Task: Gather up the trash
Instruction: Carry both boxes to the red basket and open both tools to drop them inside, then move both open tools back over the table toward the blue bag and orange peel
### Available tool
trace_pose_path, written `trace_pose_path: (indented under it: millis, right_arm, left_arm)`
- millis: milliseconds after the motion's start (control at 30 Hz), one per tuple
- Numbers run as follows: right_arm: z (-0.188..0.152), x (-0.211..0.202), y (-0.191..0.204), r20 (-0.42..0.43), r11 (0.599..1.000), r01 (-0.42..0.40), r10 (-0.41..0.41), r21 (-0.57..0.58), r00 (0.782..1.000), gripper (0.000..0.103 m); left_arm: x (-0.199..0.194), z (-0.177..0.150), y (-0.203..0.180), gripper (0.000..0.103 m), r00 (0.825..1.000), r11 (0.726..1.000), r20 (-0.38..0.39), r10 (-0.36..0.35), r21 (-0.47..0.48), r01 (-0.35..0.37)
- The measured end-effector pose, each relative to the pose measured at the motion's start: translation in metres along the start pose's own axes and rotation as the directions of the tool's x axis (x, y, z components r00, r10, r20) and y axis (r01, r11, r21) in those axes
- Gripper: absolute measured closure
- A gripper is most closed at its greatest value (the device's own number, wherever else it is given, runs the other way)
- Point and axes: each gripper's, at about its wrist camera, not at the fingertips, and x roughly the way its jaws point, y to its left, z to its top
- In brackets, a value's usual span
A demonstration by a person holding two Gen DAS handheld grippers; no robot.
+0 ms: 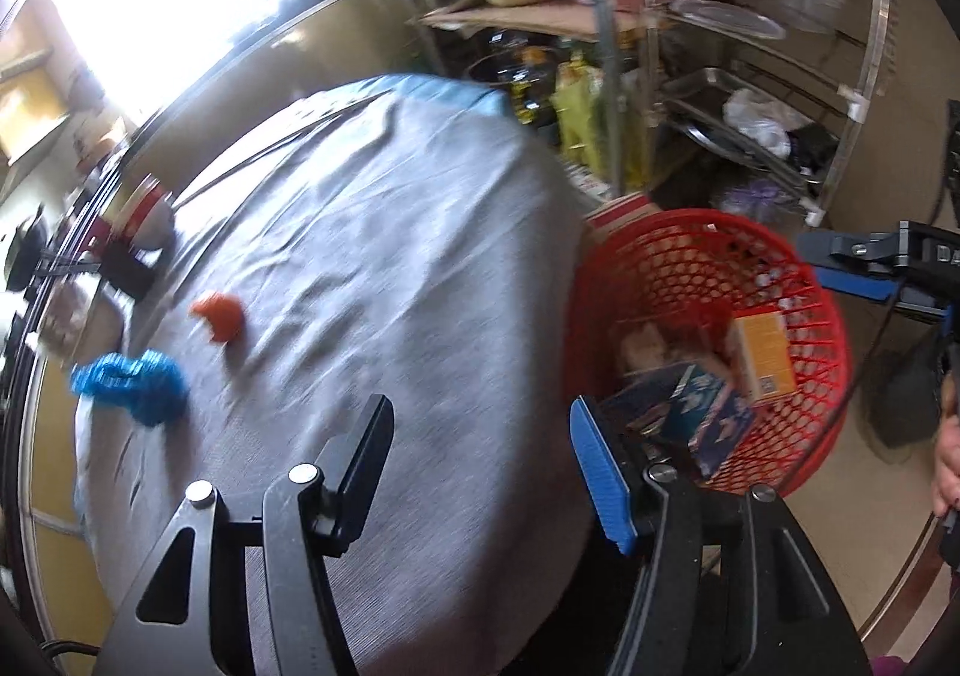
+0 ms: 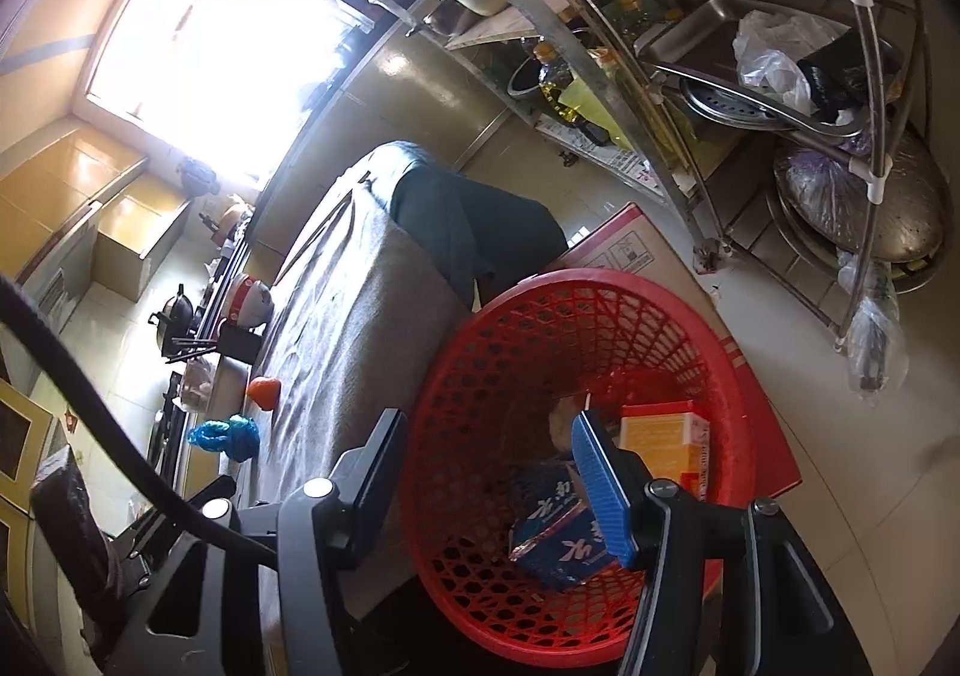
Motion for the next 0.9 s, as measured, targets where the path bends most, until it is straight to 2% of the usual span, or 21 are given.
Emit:
trace_pose_path:
  millis: [200, 333, 667, 900]
  right_arm:
    - [-0.005, 0.006, 0.022, -0.021, 0.999, -0.007, 0.006, -0.042, 1.0, 0.042]
    - [-0.011, 0.012, 0.041, -0.04, 0.997, -0.011, 0.008, -0.076, 0.999, 0.042]
    - [-0.036, 0.04, 0.117, -0.132, 0.971, -0.057, 0.027, -0.233, 0.991, 0.042]
    - [-0.057, 0.059, 0.168, -0.179, 0.937, -0.103, 0.045, -0.333, 0.983, 0.042]
  left_arm:
    - [-0.004, -0.025, 0.043, 0.04, 0.998, 0.994, -0.009, 0.066, -0.092, -0.067]
    - [-0.006, -0.044, 0.077, 0.04, 0.995, 0.978, -0.033, 0.095, -0.182, -0.1]
    - [-0.013, -0.09, 0.162, 0.04, 0.974, 0.901, -0.073, 0.216, -0.37, -0.228]
    - [-0.012, -0.118, 0.197, 0.04, 0.968, 0.86, -0.106, 0.229, -0.443, -0.252]
